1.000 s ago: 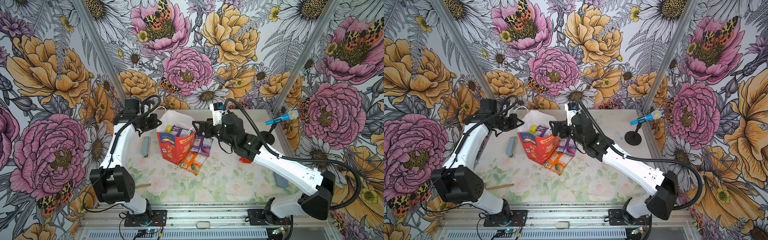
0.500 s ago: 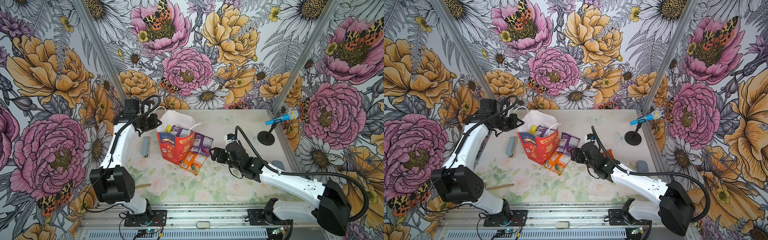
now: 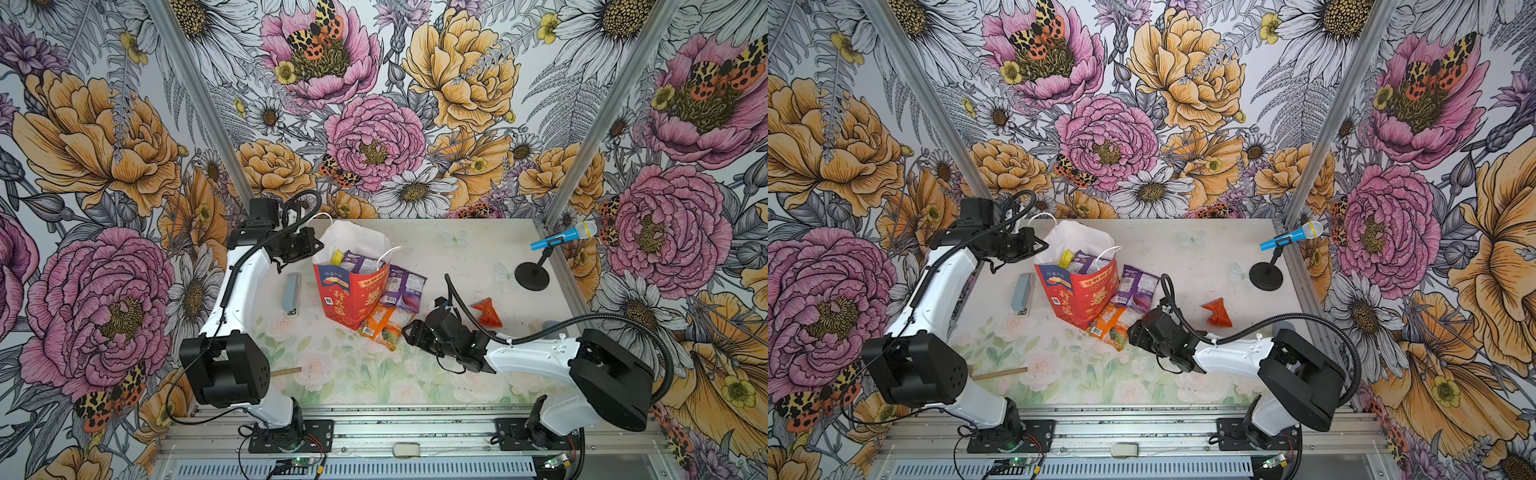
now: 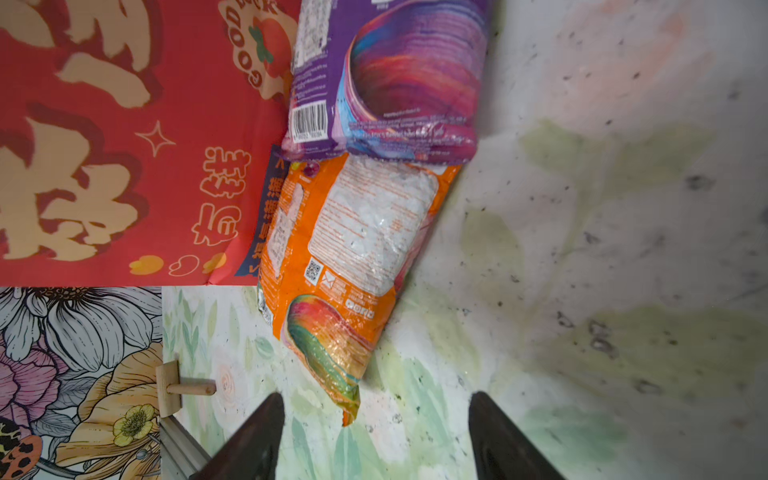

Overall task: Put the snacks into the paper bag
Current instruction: 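Grasp the orange Fox's Fruits bag with the right gripper and lift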

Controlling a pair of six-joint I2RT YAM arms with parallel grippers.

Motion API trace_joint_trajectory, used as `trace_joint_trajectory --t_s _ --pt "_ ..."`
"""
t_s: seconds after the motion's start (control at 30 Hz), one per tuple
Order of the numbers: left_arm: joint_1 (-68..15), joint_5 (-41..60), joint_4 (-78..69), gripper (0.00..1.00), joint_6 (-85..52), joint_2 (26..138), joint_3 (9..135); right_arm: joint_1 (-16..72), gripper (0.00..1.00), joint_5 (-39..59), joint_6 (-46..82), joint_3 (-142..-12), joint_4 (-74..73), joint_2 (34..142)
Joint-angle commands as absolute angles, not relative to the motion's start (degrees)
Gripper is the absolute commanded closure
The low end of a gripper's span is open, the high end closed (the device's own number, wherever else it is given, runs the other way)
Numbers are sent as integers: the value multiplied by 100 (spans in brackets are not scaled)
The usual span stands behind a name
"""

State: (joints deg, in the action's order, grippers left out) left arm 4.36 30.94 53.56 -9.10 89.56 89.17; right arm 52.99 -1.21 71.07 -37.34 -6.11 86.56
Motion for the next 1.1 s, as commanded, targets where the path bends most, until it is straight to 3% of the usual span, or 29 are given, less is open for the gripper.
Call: trace_joint_trajectory --t_s 0.0,0.63,0.7,0.93,1.07 --pt "407 3084 5328 100 -974 8842 8849 5386 32 -27 7475 -3804 -1330 8955" --pt "409 3094 5331 100 -967 8833 8850 5403 43 -306 8258 -4222 -2217 10215" --pt "404 3093 5329 100 -962 8833 8850 5386 48 -316 8314 -4283 -2315 10336" --pt "421 3096 5331 100 -967 8823 8850 5370 81 -247 8345 -4343 -2662 10549" --pt "414 3100 5327 100 -967 8832 8851 5376 93 -246 8242 -4296 -2631 10442"
